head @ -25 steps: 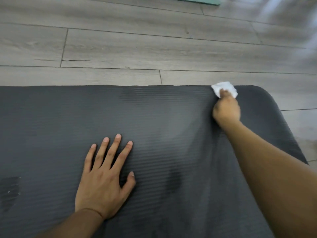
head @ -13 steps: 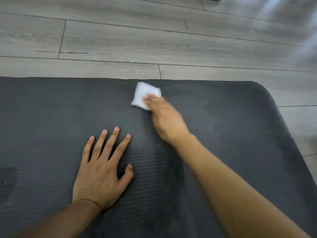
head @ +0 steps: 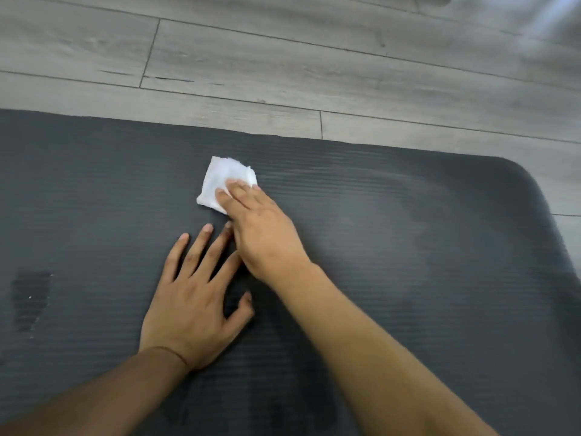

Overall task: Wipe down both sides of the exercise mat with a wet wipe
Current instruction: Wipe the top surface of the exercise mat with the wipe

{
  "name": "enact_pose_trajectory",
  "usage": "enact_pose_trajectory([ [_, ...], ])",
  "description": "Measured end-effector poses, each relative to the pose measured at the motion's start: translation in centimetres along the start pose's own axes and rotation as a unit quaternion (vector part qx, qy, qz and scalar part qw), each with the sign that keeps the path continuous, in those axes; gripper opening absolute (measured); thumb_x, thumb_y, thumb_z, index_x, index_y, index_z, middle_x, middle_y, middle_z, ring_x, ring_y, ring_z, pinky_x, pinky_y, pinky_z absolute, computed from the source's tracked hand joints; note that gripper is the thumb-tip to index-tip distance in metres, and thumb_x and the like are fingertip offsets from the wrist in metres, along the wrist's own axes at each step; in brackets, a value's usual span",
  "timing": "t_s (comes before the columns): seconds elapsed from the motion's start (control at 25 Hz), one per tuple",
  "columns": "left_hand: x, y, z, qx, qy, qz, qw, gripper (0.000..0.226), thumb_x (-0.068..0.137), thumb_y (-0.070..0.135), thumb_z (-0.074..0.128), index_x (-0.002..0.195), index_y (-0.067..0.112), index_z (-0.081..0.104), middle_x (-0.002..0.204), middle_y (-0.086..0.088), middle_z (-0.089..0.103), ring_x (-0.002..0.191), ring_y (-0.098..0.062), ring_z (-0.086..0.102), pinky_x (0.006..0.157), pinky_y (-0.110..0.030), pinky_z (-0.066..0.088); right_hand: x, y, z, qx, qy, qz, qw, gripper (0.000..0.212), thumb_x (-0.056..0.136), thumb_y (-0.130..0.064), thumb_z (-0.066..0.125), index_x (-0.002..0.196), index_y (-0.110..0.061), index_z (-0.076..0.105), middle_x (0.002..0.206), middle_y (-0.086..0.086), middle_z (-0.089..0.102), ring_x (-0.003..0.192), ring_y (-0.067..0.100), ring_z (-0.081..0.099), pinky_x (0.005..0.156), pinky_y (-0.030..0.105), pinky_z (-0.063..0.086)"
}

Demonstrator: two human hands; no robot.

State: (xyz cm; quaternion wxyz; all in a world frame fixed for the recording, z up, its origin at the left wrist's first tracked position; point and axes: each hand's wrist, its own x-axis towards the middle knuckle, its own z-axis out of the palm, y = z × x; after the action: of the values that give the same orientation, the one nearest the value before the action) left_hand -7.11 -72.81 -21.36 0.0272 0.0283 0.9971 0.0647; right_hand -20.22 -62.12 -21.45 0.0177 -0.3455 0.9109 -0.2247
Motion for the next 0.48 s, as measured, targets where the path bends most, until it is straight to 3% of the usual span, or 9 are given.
enact_pose_trajectory([
  [0.08, 0.0, 0.1, -0.2, 0.002, -0.002, -0.005, 1.0, 0.074, 0.091, 0.052, 0.042, 0.158, 0.023, 0.036, 0.168, -0.007, 0.025, 0.156, -0.03, 0.021, 0.123, -0.058, 0.021, -0.2, 2.9, -1.6, -0.003, -0.008, -0.005, 1.0, 0.048, 0.093, -0.009, 0.039, 0.14, -0.009, 0.051, 0.148, 0.012, 0.047, 0.139, 0.024, 0.04, 0.118, 0.03, 0.021],
  [0.16, -0.1, 0.2, -0.4, -0.003, 0.001, -0.004, 1.0, 0.075, 0.091, 0.051, 0.041, 0.161, 0.027, 0.028, 0.169, -0.005, 0.023, 0.156, -0.029, 0.02, 0.124, -0.057, 0.02, -2.7, 8.7, -5.7, -0.03, 0.037, 0.158, 0.986, 0.048, 0.096, -0.007, 0.038, 0.142, -0.014, 0.049, 0.148, 0.007, 0.046, 0.137, 0.024, 0.041, 0.112, 0.03, 0.028],
  [0.24, -0.2, 0.1, -0.4, -0.009, 0.004, -0.003, 1.0, 0.075, 0.092, 0.051, 0.04, 0.162, 0.027, 0.026, 0.169, -0.005, 0.022, 0.156, -0.029, 0.019, 0.124, -0.057, 0.019, -6.5, 14.5, -10.2, -0.061, 0.105, 0.354, 0.927, 0.048, 0.095, -0.005, 0.036, 0.141, -0.016, 0.047, 0.148, 0.005, 0.044, 0.133, 0.029, 0.042, 0.104, 0.039, 0.037],
  [0.32, -0.2, 0.2, -0.4, -0.014, 0.001, -0.001, 1.0, 0.075, 0.092, 0.051, 0.04, 0.162, 0.027, 0.026, 0.169, -0.006, 0.022, 0.156, -0.029, 0.019, 0.124, -0.058, 0.019, -8.9, 17.0, -12.9, -0.079, 0.142, 0.485, 0.859, 0.047, 0.092, -0.003, 0.032, 0.135, -0.016, 0.048, 0.147, 0.005, 0.043, 0.128, 0.035, 0.042, 0.096, 0.045, 0.039],
  [0.4, -0.1, 0.3, -0.4, -0.014, 0.002, -0.002, 1.0, 0.076, 0.092, 0.052, 0.04, 0.161, 0.026, 0.027, 0.169, -0.006, 0.022, 0.157, -0.029, 0.018, 0.124, -0.058, 0.018, -8.0, 16.7, -12.2, -0.073, 0.167, 0.505, 0.843, 0.048, 0.089, -0.008, 0.029, 0.132, -0.015, 0.049, 0.146, 0.007, 0.043, 0.127, 0.037, 0.044, 0.096, 0.046, 0.04],
  [0.48, -0.2, 0.1, -0.3, -0.007, -0.004, -0.002, 1.0, 0.076, 0.092, 0.053, 0.039, 0.162, 0.026, 0.026, 0.17, -0.006, 0.02, 0.157, -0.03, 0.016, 0.125, -0.057, 0.017, -4.9, 13.4, -9.3, -0.048, 0.169, 0.433, 0.884, 0.05, 0.091, -0.01, 0.032, 0.138, -0.013, 0.05, 0.149, 0.009, 0.043, 0.134, 0.034, 0.041, 0.106, 0.042, 0.037],
])
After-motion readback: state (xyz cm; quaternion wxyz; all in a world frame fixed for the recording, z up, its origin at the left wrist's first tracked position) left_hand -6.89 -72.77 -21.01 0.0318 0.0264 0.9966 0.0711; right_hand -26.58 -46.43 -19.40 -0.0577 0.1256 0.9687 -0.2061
